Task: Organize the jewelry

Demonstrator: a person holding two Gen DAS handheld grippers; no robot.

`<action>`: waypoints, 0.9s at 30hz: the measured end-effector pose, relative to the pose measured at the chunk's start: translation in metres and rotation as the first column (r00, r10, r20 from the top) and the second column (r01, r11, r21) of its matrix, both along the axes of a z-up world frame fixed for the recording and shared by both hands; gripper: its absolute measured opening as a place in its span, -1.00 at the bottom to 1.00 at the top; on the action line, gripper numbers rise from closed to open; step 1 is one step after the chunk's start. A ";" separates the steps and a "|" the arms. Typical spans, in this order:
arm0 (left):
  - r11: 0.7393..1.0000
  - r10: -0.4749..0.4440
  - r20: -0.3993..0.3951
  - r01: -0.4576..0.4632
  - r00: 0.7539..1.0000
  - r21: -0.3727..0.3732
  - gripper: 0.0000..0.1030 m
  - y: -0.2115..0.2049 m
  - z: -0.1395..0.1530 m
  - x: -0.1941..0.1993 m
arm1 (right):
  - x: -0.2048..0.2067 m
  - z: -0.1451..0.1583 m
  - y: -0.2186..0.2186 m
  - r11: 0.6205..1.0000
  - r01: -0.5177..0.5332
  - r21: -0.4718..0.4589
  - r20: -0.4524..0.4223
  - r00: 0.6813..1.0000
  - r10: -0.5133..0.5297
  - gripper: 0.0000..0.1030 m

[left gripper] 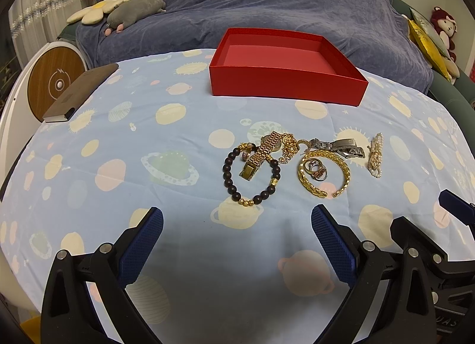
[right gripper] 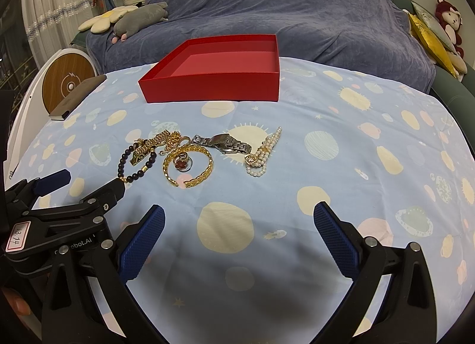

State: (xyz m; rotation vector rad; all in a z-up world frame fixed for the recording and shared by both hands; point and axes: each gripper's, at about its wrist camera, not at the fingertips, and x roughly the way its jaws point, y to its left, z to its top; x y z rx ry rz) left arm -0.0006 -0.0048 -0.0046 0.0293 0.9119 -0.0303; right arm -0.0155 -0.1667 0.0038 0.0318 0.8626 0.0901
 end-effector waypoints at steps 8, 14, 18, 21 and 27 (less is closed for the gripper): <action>1.000 0.000 -0.003 0.000 1.000 -0.005 0.89 0.000 -0.001 0.001 | 0.001 0.000 0.000 1.000 0.000 0.000 0.001 1.000 0.000 0.90; 1.000 0.009 -0.016 -0.010 1.000 -0.021 0.89 0.002 -0.004 0.004 | 0.005 0.001 -0.004 1.000 0.004 0.012 0.009 1.000 -0.004 0.89; 1.000 0.011 -0.023 -0.012 1.000 -0.029 0.89 0.007 -0.004 0.007 | 0.010 0.002 -0.012 0.999 0.029 0.026 0.019 0.999 -0.030 0.89; 0.999 0.011 -0.032 -0.013 0.999 -0.044 0.89 0.014 -0.006 0.012 | 0.016 0.000 -0.017 0.998 0.051 0.034 0.009 0.999 -0.052 0.88; 0.999 0.032 -0.041 -0.033 0.999 -0.028 0.89 0.023 -0.016 0.027 | 0.035 -0.002 -0.024 0.998 0.051 0.042 -0.030 0.998 -0.049 0.62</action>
